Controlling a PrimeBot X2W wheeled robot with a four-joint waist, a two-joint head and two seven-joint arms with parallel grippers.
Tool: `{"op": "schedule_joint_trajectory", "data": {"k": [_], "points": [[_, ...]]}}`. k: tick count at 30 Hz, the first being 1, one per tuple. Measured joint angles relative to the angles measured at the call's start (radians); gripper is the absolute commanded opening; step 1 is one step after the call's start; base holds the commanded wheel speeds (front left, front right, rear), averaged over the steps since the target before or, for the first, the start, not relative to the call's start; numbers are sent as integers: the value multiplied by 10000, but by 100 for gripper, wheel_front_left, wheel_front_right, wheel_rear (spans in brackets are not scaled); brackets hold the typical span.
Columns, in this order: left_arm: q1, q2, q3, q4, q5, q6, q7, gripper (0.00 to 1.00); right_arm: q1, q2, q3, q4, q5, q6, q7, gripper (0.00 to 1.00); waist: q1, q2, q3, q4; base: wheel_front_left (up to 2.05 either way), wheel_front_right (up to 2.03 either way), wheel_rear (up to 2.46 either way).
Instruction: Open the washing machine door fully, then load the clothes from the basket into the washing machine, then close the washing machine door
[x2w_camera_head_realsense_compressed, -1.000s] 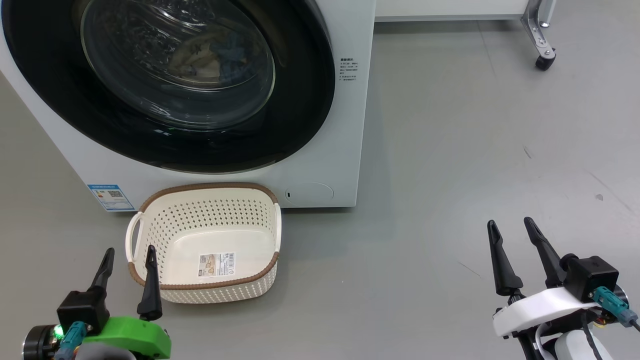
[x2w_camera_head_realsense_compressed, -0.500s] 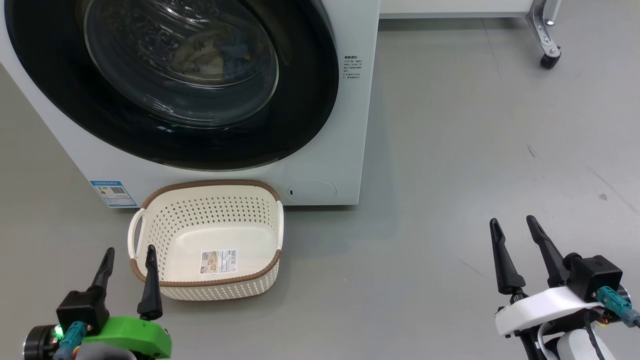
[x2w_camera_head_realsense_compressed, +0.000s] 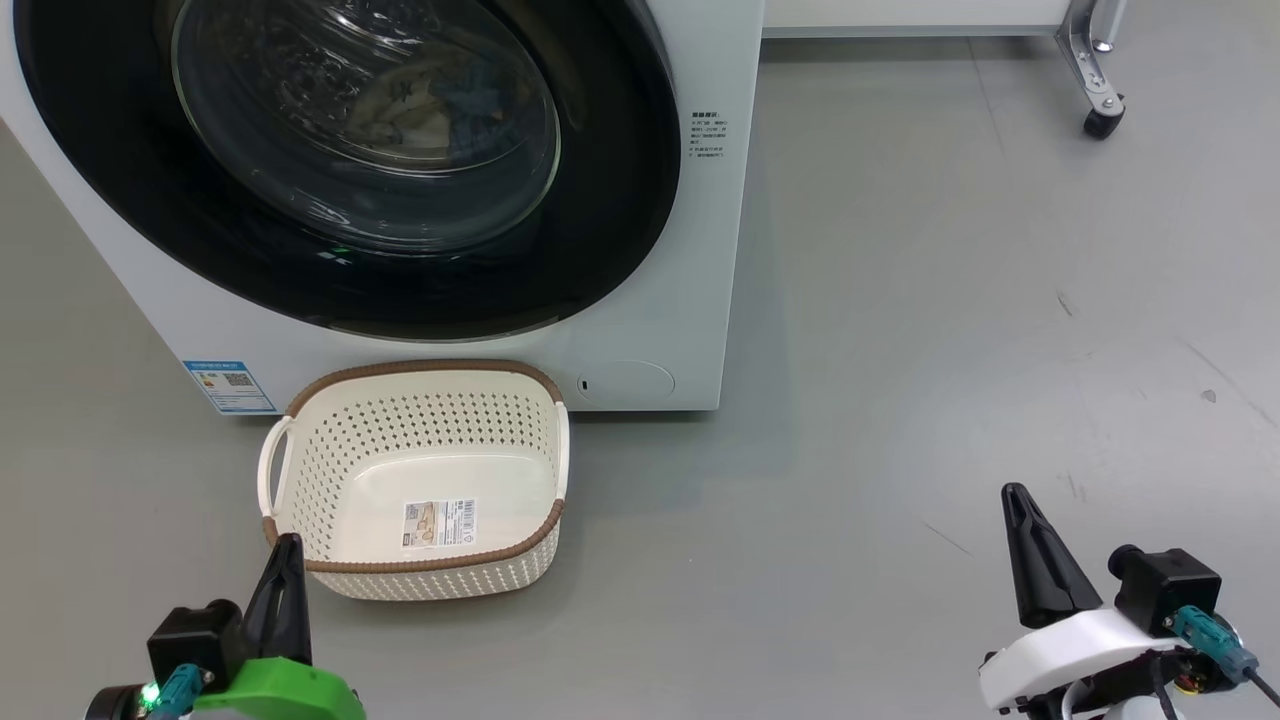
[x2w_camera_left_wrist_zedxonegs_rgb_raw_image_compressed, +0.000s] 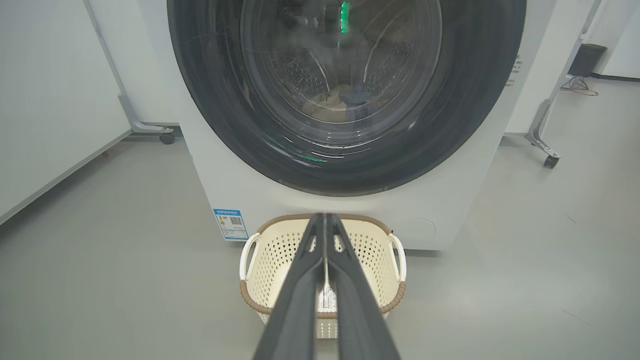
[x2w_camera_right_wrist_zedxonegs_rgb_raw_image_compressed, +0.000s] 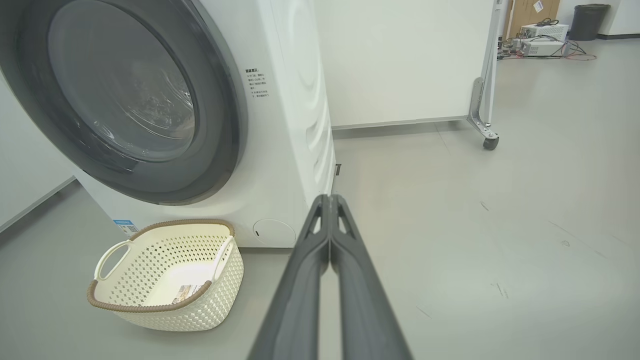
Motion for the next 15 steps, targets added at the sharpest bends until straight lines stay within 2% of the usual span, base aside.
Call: {"op": "schedule_joint_trajectory", "data": {"k": [8, 15], "points": [[-51, -31, 230, 138, -698, 0, 322, 0, 2, 36, -90, 15, 662, 2, 146, 0, 0, 0, -23, -58, 0, 0, 0], [-176, -35, 391, 318, -2040, 0, 721, 0, -11, 56, -309, 19, 2008, 25, 428, 0, 0, 0, -47, -108, 0, 0, 0]]}}
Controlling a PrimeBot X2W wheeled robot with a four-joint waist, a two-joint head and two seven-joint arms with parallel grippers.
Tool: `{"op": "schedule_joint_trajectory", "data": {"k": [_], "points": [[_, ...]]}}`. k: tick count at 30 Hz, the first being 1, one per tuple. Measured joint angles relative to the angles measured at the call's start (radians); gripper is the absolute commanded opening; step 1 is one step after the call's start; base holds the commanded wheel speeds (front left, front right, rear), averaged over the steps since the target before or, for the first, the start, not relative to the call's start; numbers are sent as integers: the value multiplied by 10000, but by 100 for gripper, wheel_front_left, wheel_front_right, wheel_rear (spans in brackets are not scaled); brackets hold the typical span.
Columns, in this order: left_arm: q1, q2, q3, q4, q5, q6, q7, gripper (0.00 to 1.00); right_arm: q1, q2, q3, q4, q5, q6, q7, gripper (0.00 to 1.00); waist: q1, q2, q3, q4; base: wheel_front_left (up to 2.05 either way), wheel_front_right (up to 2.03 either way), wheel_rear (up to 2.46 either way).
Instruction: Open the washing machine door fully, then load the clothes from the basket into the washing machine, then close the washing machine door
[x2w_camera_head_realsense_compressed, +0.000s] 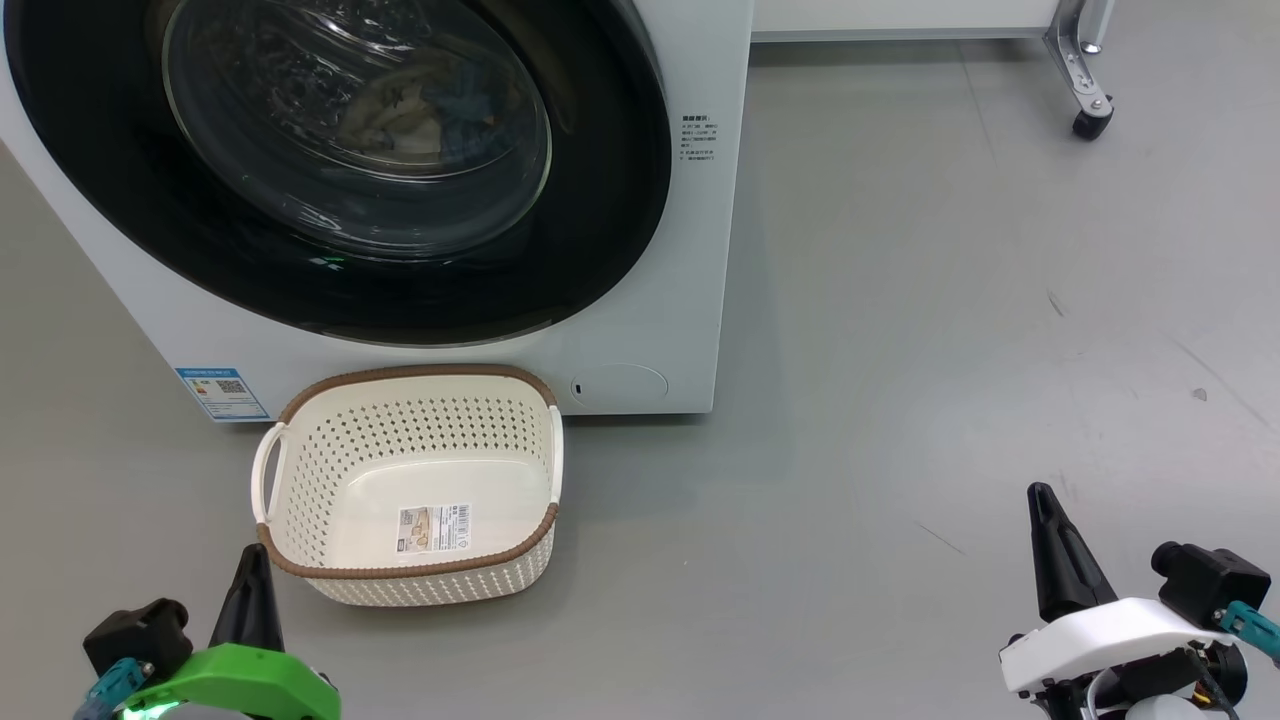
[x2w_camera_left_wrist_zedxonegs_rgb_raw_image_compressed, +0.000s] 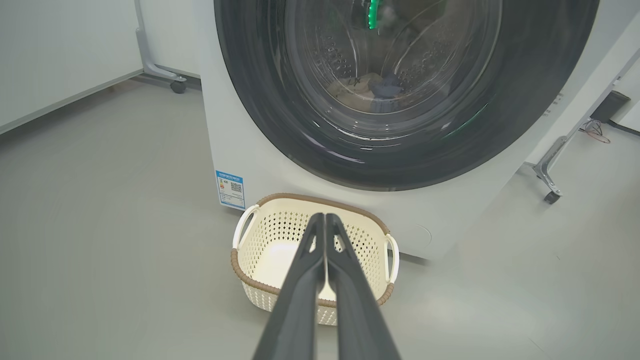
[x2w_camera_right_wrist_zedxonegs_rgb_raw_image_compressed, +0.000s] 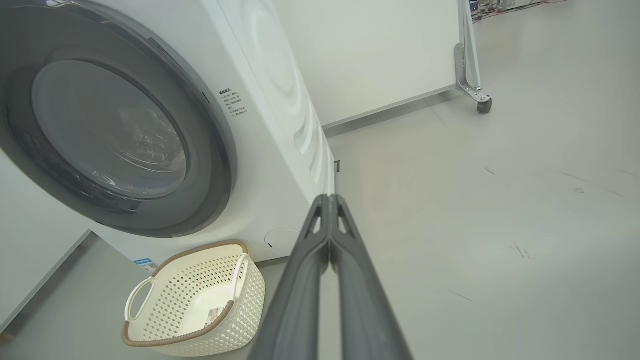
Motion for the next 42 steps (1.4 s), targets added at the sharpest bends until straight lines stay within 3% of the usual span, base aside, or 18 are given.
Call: {"op": "schedule_joint_trajectory", "data": {"k": [42], "points": [[-342, 2, 230, -221, -5691, 0, 1618, 0, -372, 270, -1127, 165, 5367, 155, 1509, 0, 0, 0, -117, -248, 0, 0, 0]]}}
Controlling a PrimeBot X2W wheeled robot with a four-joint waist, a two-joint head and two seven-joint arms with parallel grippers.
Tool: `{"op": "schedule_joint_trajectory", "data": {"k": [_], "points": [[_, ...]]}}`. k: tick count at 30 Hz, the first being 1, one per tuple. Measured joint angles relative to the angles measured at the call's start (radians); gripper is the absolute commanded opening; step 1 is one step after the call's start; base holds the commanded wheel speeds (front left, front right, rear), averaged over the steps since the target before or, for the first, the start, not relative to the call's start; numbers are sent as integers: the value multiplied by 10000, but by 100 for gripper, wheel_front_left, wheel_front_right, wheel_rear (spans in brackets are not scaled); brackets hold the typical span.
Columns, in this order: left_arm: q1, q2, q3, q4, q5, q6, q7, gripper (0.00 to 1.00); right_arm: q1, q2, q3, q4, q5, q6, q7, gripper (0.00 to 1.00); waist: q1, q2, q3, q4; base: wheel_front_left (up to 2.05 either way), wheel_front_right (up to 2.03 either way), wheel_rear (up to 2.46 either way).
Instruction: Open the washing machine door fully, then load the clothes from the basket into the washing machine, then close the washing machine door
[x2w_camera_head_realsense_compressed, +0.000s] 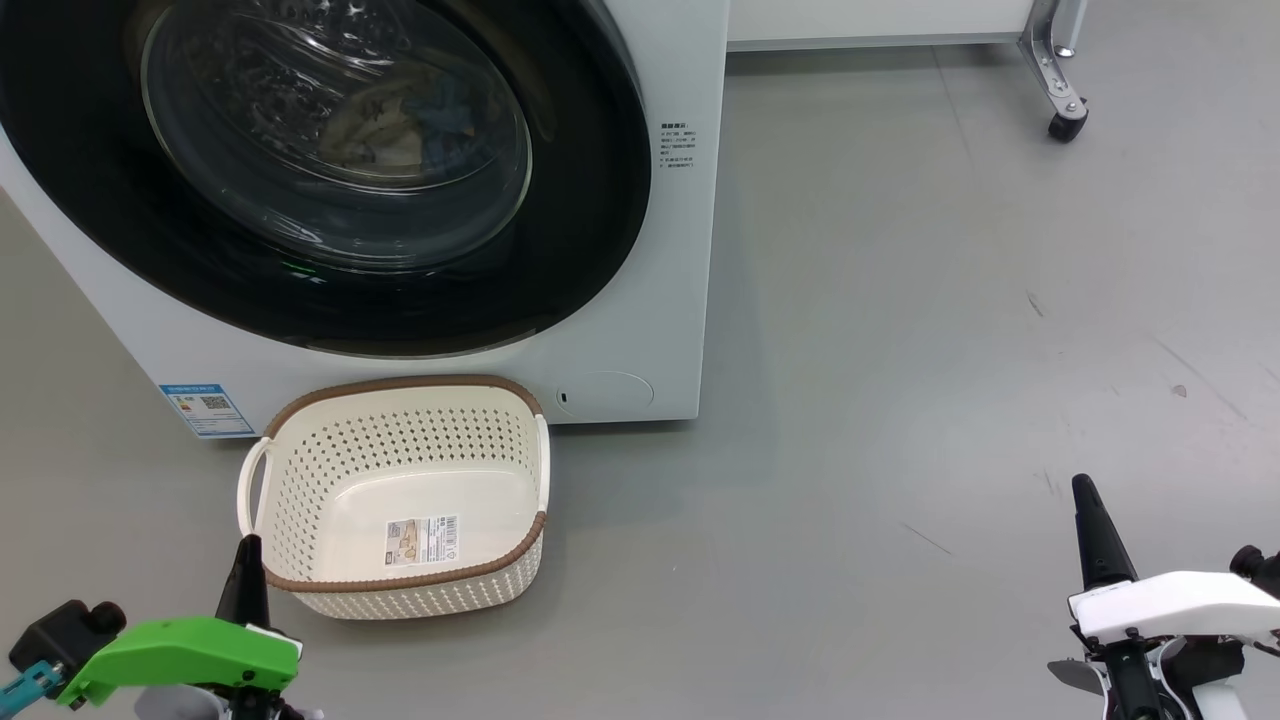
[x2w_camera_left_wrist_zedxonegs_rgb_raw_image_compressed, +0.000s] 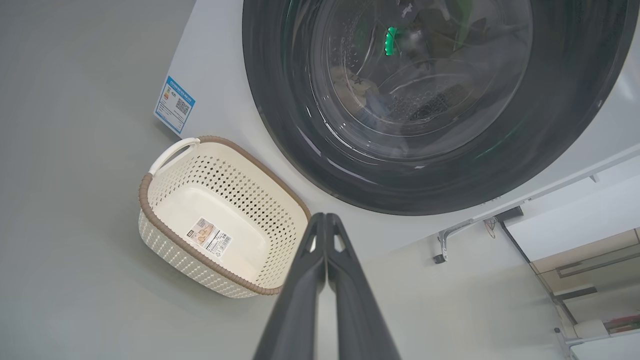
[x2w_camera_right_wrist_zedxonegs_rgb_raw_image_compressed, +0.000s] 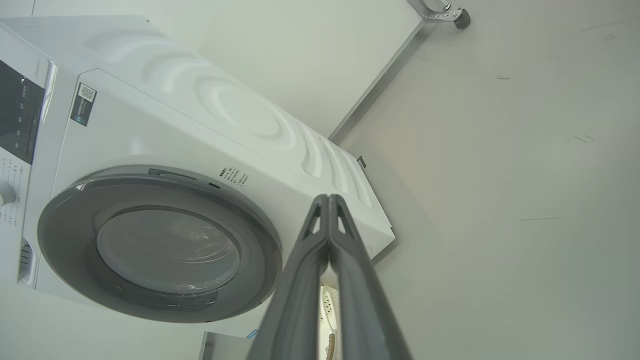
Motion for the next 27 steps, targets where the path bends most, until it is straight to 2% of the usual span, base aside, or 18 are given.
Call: {"op": "schedule_joint_trajectory", "data": {"k": [27], "points": [[-174, 4, 153, -171, -3716, 0, 832, 0, -285, 100, -732, 67, 3450, 163, 951, 0, 0, 0, -72, -167, 0, 0, 0]]}}
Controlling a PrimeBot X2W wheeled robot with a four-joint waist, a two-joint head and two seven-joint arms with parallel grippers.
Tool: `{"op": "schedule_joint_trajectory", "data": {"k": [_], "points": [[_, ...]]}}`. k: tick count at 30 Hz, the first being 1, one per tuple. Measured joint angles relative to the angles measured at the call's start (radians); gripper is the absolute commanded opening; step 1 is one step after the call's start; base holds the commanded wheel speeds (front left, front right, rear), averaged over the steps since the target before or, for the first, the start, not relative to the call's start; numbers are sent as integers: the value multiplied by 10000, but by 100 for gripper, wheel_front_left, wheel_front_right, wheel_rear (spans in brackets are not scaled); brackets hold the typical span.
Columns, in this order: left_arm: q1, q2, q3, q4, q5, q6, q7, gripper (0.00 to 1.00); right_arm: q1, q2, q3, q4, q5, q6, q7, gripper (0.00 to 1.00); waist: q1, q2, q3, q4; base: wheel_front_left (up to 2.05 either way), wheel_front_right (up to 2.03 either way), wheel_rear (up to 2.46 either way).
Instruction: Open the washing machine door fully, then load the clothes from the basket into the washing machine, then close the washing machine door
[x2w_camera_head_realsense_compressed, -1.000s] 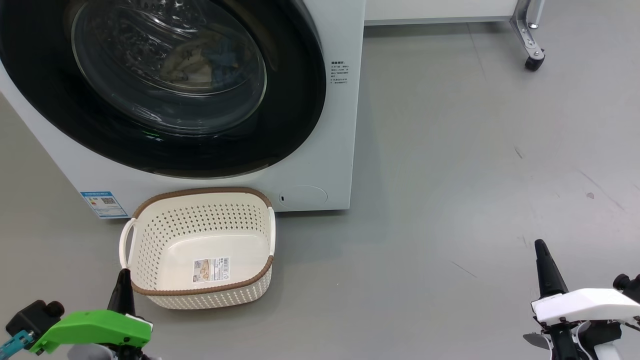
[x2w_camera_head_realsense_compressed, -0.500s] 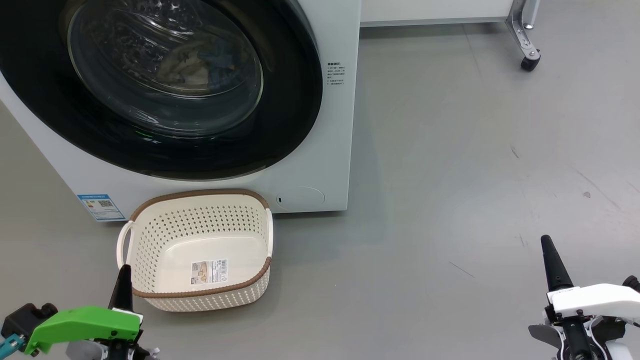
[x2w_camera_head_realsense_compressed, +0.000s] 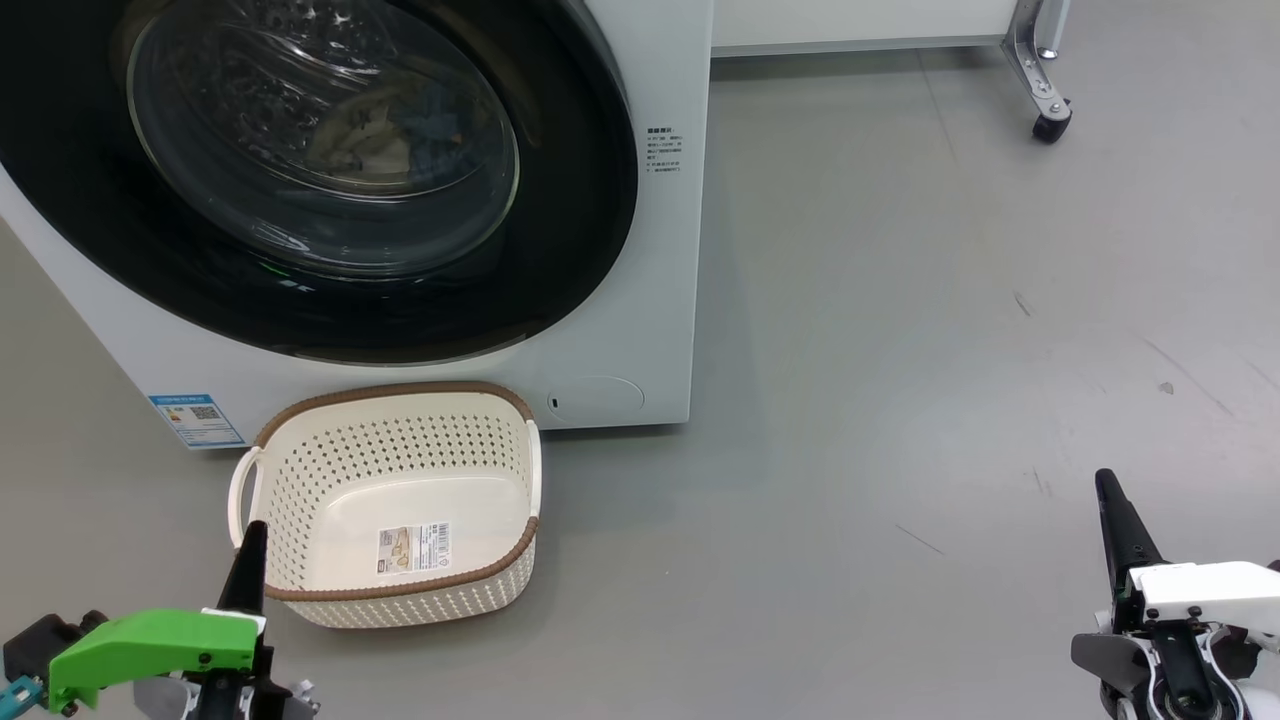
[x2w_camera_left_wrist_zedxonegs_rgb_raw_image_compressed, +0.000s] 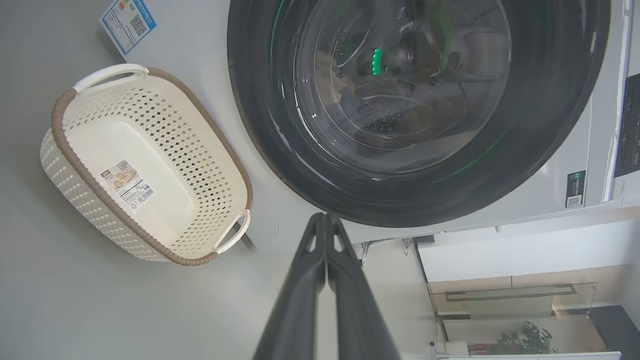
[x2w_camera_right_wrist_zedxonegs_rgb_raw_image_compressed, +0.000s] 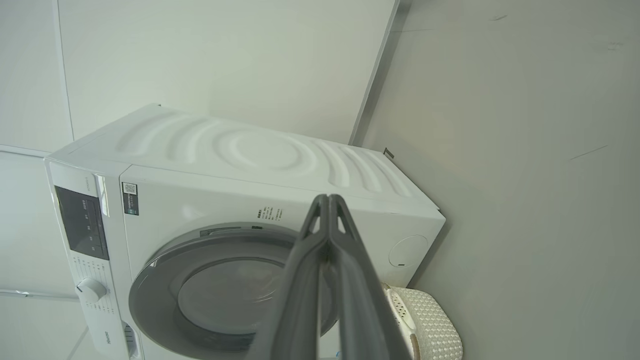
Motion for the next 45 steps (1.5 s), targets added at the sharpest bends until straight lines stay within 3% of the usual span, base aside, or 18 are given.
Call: {"op": "schedule_joint_trajectory", "data": {"k": [18, 45], "points": [[-160, 4, 48, -174, -2368, 0, 523, 0, -183, 138, -462, 35, 2219, 42, 604, 0, 0, 0, -45, -104, 0, 0, 0], [-175, 4, 42, -213, -2387, 0, 522, 0, -188, 146, -472, 36, 2240, 42, 604, 0, 0, 0, -43, -104, 0, 0, 0]]}}
